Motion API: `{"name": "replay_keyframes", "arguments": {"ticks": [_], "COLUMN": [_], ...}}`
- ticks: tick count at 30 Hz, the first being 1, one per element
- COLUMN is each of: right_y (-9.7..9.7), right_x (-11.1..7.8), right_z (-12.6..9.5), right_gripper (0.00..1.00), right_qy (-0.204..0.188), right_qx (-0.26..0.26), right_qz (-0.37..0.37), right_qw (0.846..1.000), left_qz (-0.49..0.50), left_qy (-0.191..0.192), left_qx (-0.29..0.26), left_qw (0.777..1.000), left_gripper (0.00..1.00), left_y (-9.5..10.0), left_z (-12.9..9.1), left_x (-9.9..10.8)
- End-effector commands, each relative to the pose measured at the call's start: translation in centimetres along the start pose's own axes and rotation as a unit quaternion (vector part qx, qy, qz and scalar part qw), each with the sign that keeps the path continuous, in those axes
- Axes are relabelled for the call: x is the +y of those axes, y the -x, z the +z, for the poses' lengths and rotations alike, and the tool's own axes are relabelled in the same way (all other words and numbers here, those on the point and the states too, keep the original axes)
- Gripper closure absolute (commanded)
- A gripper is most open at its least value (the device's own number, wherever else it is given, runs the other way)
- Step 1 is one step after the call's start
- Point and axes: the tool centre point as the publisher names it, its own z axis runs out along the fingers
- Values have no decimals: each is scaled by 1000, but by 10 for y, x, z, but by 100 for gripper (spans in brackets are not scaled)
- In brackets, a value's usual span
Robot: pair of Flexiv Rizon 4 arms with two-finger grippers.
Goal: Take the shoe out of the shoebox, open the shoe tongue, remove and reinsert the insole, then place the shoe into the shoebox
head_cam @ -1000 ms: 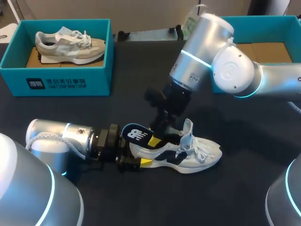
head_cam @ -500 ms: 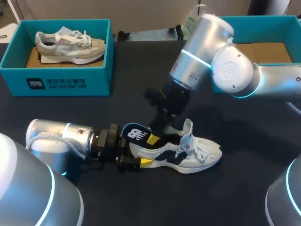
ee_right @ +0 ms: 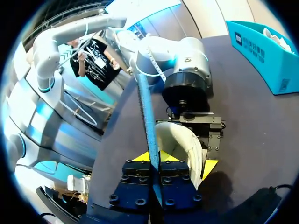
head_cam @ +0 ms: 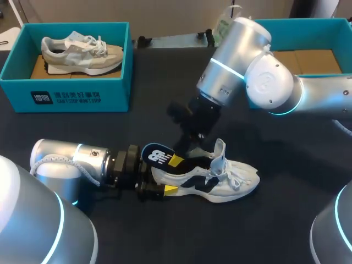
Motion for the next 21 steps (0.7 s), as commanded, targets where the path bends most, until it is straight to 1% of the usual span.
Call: {"name": "replay_keyframes", "arguments": {"ticks": [1, 8, 12, 21], "right_y": [-1, -7, -13, -13], "right_x": [6, 24, 45, 45], "right_z": [0, -10, -22, -22], "right_gripper": [100, 100, 100, 100], "right_qy": [-1, 20, 51, 51], "right_qx": [2, 0, -17, -17], "right_qz": [-2, -18, -50, -50], "right_qw": [1000, 1000, 997, 997], "left_qz": [0, 0, 0, 0], "left_qy": [0, 0, 0, 0], "left_qx": [-1, -1, -1, -1], "left_qw": [1000, 1000, 1000, 1000], "left_gripper": [100, 100, 100, 100], "left_y": [0, 0, 0, 0], "left_z": [1, 1, 1, 1], "left_x": [0, 0, 0, 0]}}
